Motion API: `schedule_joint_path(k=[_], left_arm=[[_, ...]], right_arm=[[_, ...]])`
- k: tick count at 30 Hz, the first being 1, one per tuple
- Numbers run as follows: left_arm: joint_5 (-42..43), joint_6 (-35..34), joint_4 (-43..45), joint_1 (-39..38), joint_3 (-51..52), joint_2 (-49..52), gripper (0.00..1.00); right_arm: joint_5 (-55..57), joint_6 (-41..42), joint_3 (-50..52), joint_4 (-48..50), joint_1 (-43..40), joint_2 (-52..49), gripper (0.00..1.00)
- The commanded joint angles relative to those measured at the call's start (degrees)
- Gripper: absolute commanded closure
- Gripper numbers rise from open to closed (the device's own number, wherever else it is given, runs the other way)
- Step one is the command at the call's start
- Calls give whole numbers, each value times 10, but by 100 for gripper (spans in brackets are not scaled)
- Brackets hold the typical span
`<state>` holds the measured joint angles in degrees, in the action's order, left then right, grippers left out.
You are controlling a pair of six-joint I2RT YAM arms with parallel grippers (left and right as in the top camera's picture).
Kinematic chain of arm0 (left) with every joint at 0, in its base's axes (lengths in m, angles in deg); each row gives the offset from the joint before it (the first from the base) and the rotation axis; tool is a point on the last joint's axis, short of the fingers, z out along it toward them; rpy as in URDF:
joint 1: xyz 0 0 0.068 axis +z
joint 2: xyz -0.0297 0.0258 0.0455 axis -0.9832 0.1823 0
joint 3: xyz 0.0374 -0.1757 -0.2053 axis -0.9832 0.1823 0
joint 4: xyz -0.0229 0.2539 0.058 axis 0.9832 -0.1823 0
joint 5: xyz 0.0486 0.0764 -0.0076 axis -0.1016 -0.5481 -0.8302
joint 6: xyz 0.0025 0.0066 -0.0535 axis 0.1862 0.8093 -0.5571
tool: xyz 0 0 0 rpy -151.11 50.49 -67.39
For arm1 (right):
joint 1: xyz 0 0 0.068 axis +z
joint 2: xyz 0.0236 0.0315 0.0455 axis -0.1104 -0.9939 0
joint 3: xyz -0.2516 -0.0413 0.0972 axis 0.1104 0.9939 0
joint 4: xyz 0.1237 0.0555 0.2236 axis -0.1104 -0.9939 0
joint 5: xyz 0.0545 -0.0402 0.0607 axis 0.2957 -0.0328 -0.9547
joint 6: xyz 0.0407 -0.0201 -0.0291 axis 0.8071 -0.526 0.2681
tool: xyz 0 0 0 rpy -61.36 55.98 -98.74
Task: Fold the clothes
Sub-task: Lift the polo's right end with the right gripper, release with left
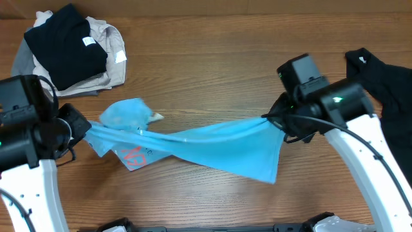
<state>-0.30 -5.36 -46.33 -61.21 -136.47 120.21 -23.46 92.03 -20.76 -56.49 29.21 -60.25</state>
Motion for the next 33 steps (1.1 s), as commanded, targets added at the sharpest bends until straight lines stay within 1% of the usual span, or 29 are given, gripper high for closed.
schedule_joint_path(k=[1, 3, 4, 6, 7, 8, 9, 10, 12, 14, 16, 20, 23, 26, 29, 33], left_arm=[[-2, 26, -16, -3, -33, -18, 96], [-2, 32, -30, -3, -38, -21, 96], [-2, 35, -34, -3, -38, -21, 93], [-2, 35, -46, -3, -38, -20, 83], [-2, 36, -52, -3, -38, -19, 75], [-2, 37, -56, -3, -38, -17, 55], [-2, 40, -59, -3, -37, -14, 22], [-2, 45, -62, -3, -37, -12, 9], [-2, 48, -67, -3, -36, -4, 2], [-2, 48, -72, -3, -36, 5, 0], [5, 56, -72, -3, -36, 16, 0], [71, 94, -65, -3, -35, 48, 0], [109, 116, -44, -3, -31, 82, 0], [116, 121, -23, -4, -28, 122, 0], [116, 120, -5, -8, -28, 168, 0], [119, 120, 19, -11, -28, 231, 0]], right_arm=[[38, -3, -68, -21, -2, 17, 96], [44, -5, -97, -37, -2, 17, 96], [46, -6, -111, -43, -2, 17, 96], [48, -16, -134, -50, -2, 17, 96], [50, -16, -139, -54, -2, 17, 96], [54, -16, -141, -56, -2, 17, 96], [57, -16, -141, -57, -2, 17, 96], [59, -16, -141, -58, -2, 17, 96], [61, -16, -141, -59, -2, 16, 96], [62, -16, -141, -58, -2, 15, 96], [62, -16, -141, -56, -2, 15, 96], [63, -15, -141, -53, -2, 15, 96], [81, 6, -141, -55, -5, 15, 96], [98, 33, -141, -55, -14, 15, 96], [99, 35, -141, -48, -29, 15, 96], [83, -1, -146, -28, -50, 16, 96]])
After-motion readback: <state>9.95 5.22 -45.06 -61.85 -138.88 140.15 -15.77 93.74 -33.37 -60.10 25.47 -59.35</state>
